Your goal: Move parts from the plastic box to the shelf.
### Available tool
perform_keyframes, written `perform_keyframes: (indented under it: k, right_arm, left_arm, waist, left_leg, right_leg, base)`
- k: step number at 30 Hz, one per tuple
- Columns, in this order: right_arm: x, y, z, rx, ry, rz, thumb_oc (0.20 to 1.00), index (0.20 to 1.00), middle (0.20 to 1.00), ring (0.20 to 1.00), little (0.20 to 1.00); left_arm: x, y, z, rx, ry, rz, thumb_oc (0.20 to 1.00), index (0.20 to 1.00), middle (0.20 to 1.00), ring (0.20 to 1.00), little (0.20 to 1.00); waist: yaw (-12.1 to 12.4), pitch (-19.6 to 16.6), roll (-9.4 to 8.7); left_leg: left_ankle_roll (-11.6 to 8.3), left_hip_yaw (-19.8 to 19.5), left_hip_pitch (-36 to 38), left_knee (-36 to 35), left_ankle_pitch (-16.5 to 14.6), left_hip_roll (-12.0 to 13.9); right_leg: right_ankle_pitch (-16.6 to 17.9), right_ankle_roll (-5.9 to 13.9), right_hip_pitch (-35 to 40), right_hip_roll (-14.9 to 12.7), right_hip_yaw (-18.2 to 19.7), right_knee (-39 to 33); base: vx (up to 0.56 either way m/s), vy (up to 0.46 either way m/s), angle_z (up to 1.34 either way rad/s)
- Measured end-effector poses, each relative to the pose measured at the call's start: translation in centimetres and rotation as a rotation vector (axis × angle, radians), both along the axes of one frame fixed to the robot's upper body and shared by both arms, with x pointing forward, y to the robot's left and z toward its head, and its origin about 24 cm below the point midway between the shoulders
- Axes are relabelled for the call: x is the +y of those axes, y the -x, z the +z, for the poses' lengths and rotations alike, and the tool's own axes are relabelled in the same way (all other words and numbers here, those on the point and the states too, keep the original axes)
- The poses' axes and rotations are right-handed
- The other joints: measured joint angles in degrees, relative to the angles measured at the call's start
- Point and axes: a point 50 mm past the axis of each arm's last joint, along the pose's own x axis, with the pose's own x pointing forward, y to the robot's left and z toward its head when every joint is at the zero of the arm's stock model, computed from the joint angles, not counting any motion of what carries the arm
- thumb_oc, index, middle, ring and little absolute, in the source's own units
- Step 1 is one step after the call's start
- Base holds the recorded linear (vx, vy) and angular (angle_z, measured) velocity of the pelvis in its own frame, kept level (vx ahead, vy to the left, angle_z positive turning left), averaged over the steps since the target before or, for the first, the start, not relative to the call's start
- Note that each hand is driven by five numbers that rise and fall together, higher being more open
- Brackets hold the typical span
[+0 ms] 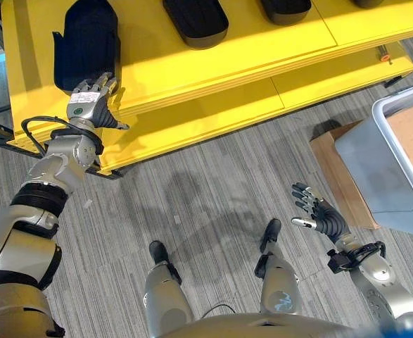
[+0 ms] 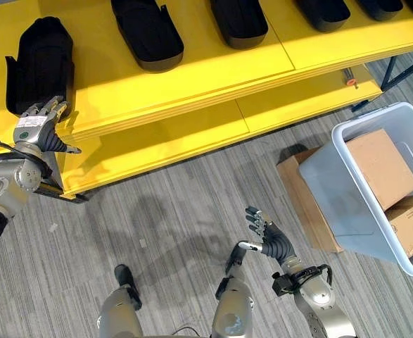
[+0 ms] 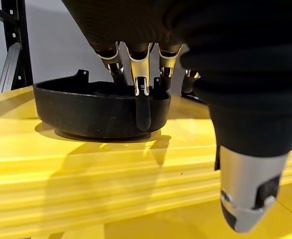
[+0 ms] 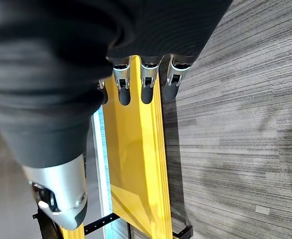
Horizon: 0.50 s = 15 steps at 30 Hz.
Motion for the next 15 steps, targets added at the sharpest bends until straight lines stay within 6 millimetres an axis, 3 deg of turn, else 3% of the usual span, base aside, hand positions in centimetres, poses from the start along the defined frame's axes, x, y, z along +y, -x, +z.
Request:
perform_keyframes:
  k: [4,10,15]
  right_arm:
    - [0.1,0.0,0.0,0.002,-0.002,0.009,1.0,1.0,1.0,1.0,1.0]
    - [0.4,0.1,0.2,-0.009,-0.009,0.023,1.0,1.0,1.0,1.0,1.0]
    - [1.0,0.5,-0.2,0.013,-0.019,0.048,1.0,1.0,1.0,1.0,1.0]
  left_arm:
    - [-0.1,-0.1,0.3,-0.009,0.009,-0.004,1.0,1.0,1.0,1.0,1.0]
    - [-1.5,-1.4,2.6,-0.044,-0.013,-0.042,1.0,1.0,1.0,1.0,1.0]
    - [-1.7,-1.8,2.5,-0.022,-0.016,-0.045,1.0,1.0,1.0,1.0,1.0]
  waist:
    - [-0.71,-0.14,-0.21]
    - [-1.22,-0.5,-0.34]
    - [-2.16,-3.91,-0.43]
  left_leg:
    - [0.15,-0.01,-0.57,2.01,-1.12,0.48]
    - [0.26,0.27,-1.26,3.24,-1.35,0.61]
    - [0.59,0.28,-2.23,4.3,-1.78,0.67]
  right_leg:
    - [0.1,-0.11,-0.02,0.03,0.37,0.17]
    - [0.8,-0.82,-1.22,0.03,1.43,0.41]
    - [0.58,-1.22,-1.86,-0.09,1.92,0.26]
  base:
    - [0.0,0.006,-0.03]
    - [0.0,0.015,-0.07]
    - [0.0,0.001,-0.02]
